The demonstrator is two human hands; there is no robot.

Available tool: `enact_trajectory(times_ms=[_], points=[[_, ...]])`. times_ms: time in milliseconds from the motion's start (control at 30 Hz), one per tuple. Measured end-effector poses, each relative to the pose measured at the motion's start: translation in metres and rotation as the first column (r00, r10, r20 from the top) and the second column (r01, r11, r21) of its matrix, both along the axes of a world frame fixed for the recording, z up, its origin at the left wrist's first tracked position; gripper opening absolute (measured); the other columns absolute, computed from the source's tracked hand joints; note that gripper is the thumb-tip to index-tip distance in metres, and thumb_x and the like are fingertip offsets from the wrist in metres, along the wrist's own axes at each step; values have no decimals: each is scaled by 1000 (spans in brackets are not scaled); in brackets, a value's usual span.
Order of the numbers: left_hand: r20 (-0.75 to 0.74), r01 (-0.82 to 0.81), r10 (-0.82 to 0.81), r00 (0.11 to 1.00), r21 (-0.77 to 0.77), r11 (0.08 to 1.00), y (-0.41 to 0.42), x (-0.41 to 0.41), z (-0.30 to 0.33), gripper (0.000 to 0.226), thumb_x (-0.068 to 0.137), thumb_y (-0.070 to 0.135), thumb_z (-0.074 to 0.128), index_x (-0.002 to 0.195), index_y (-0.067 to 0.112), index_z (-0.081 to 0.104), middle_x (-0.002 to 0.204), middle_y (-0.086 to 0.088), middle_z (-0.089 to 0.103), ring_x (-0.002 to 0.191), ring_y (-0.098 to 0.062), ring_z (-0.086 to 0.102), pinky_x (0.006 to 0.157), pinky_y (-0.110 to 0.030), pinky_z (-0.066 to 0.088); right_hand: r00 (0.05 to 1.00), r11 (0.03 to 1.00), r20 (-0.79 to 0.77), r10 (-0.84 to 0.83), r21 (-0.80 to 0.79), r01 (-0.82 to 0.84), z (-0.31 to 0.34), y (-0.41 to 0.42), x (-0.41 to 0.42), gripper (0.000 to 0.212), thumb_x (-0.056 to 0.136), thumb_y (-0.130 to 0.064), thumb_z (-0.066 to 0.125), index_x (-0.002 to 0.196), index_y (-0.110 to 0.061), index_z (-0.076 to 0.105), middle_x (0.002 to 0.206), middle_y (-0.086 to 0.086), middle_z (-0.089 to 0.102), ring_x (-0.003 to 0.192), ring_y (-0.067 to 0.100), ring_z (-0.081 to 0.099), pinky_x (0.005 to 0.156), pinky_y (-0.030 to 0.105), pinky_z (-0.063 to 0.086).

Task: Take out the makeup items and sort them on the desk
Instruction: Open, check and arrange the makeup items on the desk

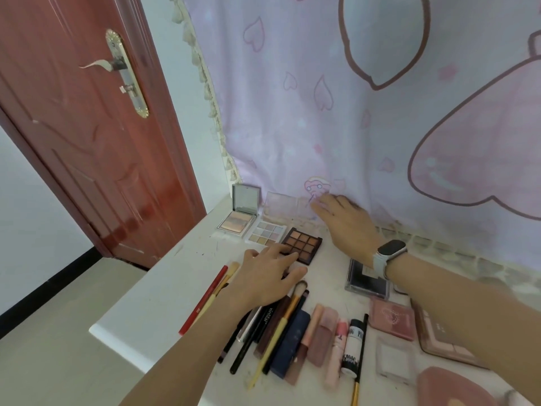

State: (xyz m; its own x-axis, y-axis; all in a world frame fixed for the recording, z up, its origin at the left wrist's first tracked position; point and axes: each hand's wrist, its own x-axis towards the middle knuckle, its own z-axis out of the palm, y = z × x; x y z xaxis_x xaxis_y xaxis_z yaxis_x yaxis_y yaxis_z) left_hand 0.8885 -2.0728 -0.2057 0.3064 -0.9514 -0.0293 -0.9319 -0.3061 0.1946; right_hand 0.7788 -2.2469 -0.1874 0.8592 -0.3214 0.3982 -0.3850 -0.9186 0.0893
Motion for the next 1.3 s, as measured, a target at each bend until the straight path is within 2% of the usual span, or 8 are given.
enact_trajectory(times_ms=[233,433,600,833,933,1100,1200,1300], points=[[3,7,-7,1000,53,999,-4,-2,0,56,95,54,16,136,27,42,148,-3,30,135,-15,26,105,-46,15,982,996,-189,9,-85,-25,5,-12,-2,54,87,-6,47,139,-14,33,147,2,35,132,20,32,107,32,27],[-10,5,-5,1000,52,999,-4,-6,4,52,95,52,16,121,27,53,136,-4,41,127,-16,35,99,-44,19,974,994,-217,65,95,-45,10,-9,-7,51,94,-10,39,143,-17,26,155,1,15,141,17,16,114,31,19],[-94,-51,44,995,-71,996,3,-10,6,45,98,43,21,129,31,50,141,2,38,131,-14,29,105,-44,17,985,972,7,173,162,-172,12,2,-55,29,92,-17,46,118,-10,59,128,7,51,120,23,47,96,33,43],[-255,-212,129,958,-332,919,15,-27,8,34,98,35,36,120,23,59,128,3,50,121,-14,41,107,-37,23,842,948,-540,-3,267,175,6,7,-85,80,75,-73,46,142,-37,22,151,-4,20,137,24,20,110,46,18],[-358,-281,145,922,-365,888,18,-32,11,31,97,30,40,114,19,63,123,0,55,117,-17,46,104,-42,32,821,921,-570,-20,309,237,8,6,-80,86,74,-72,50,144,-38,15,155,-2,10,139,27,17,111,50,11],[-568,-383,104,816,-397,834,22,-43,20,24,95,21,45,111,16,64,105,8,57,99,-6,52,82,-13,35,888,919,-458,-31,337,206,7,10,-79,72,74,-63,55,135,-33,33,139,-2,33,125,25,33,105,43,24],[-700,-424,73,710,-342,838,23,-46,28,24,94,22,47,112,21,62,111,6,61,100,-7,56,87,-20,41,998,743,-66,-3,668,46,19,13,-84,43,77,-50,62,115,-34,47,114,-13,49,106,13,47,91,29,40],[-767,-411,-17,642,-362,837,22,-54,38,18,94,20,50,107,28,59,117,2,61,98,-1,56,89,-14,44,927,213,275,-254,951,-223,43,22,-86,27,85,-43,58,107,-27,56,96,-7,56,83,7,56,70,18,46]])
